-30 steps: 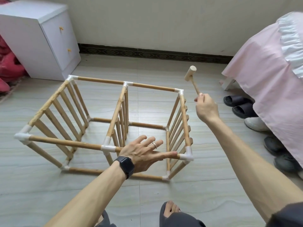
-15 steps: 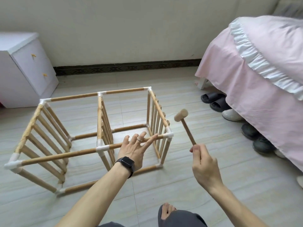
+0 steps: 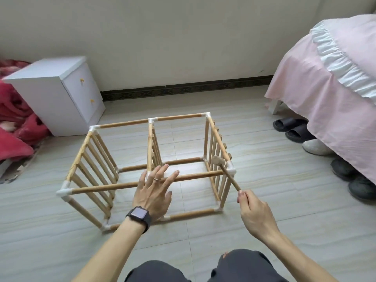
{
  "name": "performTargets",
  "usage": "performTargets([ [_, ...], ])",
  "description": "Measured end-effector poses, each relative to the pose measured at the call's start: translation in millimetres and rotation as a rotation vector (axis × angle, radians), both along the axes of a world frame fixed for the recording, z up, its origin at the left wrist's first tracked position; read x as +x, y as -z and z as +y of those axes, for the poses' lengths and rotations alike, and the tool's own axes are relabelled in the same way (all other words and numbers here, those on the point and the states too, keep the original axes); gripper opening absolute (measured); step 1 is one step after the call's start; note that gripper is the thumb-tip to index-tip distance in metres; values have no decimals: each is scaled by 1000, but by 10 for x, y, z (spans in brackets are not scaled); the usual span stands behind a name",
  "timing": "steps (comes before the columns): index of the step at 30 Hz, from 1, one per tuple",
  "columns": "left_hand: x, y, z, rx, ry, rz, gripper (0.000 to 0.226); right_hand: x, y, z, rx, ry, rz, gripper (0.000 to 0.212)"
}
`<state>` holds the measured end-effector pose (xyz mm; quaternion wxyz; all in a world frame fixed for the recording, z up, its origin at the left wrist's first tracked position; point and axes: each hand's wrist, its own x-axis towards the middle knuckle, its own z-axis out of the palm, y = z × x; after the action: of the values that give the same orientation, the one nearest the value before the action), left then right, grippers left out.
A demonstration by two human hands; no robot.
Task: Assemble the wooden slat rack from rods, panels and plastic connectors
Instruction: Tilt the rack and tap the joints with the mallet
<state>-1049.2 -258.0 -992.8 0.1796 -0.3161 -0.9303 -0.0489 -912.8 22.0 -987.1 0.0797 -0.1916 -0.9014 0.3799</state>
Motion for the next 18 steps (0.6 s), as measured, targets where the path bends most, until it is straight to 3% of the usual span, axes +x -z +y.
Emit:
performTargets([
  [3, 40, 11, -634, 12, -167, 15, 91, -118, 90, -269, -94, -27, 118, 36],
  [6, 44, -57, -1163, -28, -443, -132, 78, -355, 124, -561, -129, -115, 230, 31],
  [11, -110, -115, -1588, -116, -602, -334, 46, -916, 228, -922, 243, -135, 389, 32],
  [15, -174, -151, -1453, -103, -613, -321, 29, -1289, 351, -1036, 430, -188, 313, 32],
  [18, -154, -122, -1430, -91, -620, -315, 31, -1389, 401, -1030, 472, -188, 326, 29],
])
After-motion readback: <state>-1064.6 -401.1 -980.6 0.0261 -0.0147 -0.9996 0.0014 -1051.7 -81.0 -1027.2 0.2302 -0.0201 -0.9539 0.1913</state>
